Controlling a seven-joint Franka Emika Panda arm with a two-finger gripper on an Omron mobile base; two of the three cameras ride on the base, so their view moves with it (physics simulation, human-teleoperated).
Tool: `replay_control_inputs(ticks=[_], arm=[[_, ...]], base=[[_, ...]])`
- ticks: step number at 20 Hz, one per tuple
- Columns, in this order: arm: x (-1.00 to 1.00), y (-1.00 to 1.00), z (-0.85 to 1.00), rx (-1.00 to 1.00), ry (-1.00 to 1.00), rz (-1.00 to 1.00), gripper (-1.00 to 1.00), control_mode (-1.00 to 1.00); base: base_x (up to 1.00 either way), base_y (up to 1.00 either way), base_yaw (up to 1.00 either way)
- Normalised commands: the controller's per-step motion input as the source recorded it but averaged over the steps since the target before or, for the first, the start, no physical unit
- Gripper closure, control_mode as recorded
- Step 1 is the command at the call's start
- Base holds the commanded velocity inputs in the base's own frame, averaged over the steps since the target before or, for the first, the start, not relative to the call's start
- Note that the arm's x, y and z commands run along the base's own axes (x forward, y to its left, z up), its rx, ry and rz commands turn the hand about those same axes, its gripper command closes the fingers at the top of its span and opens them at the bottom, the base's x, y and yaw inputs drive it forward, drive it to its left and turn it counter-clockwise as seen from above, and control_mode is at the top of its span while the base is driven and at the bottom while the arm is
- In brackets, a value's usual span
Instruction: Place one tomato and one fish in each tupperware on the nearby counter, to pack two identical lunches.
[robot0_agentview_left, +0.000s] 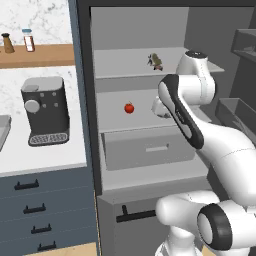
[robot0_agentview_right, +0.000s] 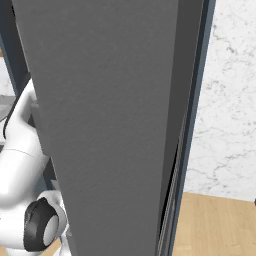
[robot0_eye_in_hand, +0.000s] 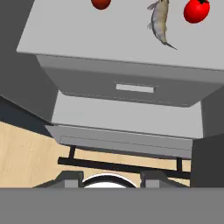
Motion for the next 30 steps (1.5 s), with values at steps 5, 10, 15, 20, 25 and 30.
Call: replay_control_inputs(ticks=[5,10,15,20,25,30], arm=[[-0.05,-0.01,0.00,0.00,-0.08,0.00,-1.00,-1.00],[0.02,-0.01,0.72,0.00,-0.44,-0.03,-1.00,-1.00],[0.39,0.00,0.87,0.00,-0.38,-0.24,-1.00,-1.00],[0.20,-0.01,0.38,0.00,-0.23,-0.23,-1.00,-1.00],[0.35,-0.34,0.36,0.11,-0.13,-0.03,-1.00,-1.00],[0.75,-0.18,0.21,0.00,0.07,0.11,-1.00,-1.00]], base=[[0.00,0.00,0.00],[0.00,0.00,0.00],[0.00,0.00,0.00],[0.00,0.00,0.00],[0.00,0.00,0.00],[0.00,0.00,0.00]])
